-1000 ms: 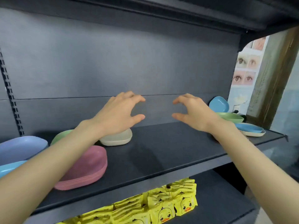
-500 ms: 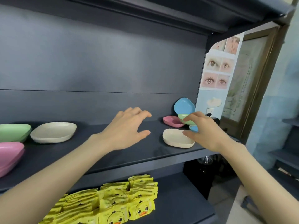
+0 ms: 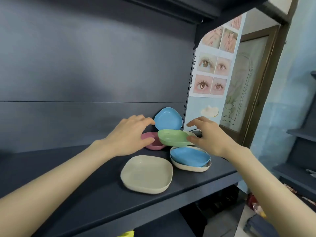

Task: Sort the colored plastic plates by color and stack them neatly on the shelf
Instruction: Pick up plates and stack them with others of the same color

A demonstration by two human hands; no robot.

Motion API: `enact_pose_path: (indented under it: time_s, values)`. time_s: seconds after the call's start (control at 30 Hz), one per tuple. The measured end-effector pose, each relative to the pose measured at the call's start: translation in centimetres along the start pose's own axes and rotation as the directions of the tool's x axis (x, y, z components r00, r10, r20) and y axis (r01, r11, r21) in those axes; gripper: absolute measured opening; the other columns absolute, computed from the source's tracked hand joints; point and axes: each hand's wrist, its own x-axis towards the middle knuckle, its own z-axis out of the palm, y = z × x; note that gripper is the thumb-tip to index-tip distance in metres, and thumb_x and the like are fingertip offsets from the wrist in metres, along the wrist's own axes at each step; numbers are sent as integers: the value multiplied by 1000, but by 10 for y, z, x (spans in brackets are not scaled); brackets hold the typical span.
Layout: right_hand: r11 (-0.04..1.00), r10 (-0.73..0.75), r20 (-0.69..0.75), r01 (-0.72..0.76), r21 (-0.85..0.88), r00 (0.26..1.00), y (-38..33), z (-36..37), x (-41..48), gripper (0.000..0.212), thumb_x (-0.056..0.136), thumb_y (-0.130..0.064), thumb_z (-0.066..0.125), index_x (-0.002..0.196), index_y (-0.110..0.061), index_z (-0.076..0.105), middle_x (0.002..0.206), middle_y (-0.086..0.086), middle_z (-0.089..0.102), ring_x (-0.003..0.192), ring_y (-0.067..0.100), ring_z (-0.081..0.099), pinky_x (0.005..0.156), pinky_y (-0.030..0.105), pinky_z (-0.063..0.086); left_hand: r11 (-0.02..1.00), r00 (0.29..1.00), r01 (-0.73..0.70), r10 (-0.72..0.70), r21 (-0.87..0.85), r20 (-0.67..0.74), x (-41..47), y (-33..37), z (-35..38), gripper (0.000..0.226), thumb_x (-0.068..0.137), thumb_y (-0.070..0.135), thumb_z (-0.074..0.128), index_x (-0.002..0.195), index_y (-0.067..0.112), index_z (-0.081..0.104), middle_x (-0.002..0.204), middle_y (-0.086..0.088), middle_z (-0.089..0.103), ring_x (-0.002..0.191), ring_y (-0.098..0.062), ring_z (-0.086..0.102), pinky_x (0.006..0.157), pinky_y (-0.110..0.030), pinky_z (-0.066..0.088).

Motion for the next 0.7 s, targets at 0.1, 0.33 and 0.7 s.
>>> enact_pose_path:
  time_s: [0.1, 0.33, 0.7]
  values:
    - [999, 10, 25, -11, 34, 1000, 34, 11, 29, 43, 89, -27, 60, 129, -18, 50, 131, 3, 46, 115, 22, 47, 91, 26, 36, 997, 998, 37, -34, -60, 45, 42, -1, 24, 48, 89, 42, 55, 133, 26, 44, 124, 3, 51, 120, -17, 44, 101, -35, 36]
    - [990, -59, 89, 47, 134, 994, 105, 46, 106, 47, 88, -25, 62, 132, -15, 48, 132, 5, 47, 119, 23, 48, 95, 27, 38, 981, 975, 180, -168, -77, 144, 121, -11, 82, 50, 86, 43, 60, 130, 24, 46, 123, 2, 52, 115, -18, 49, 98, -37, 40]
    - [905, -206, 147, 131, 405, 967, 174, 110, 220, 64, 79, -30, 72, 130, -14, 39, 124, 8, 52, 111, 25, 52, 96, 41, 44, 789, 765, 607, -547, -96, 340, 185, -19, 142, 52, 74, 54, 68, 101, 14, 52, 85, 9, 56, 78, -12, 52, 68, -27, 41]
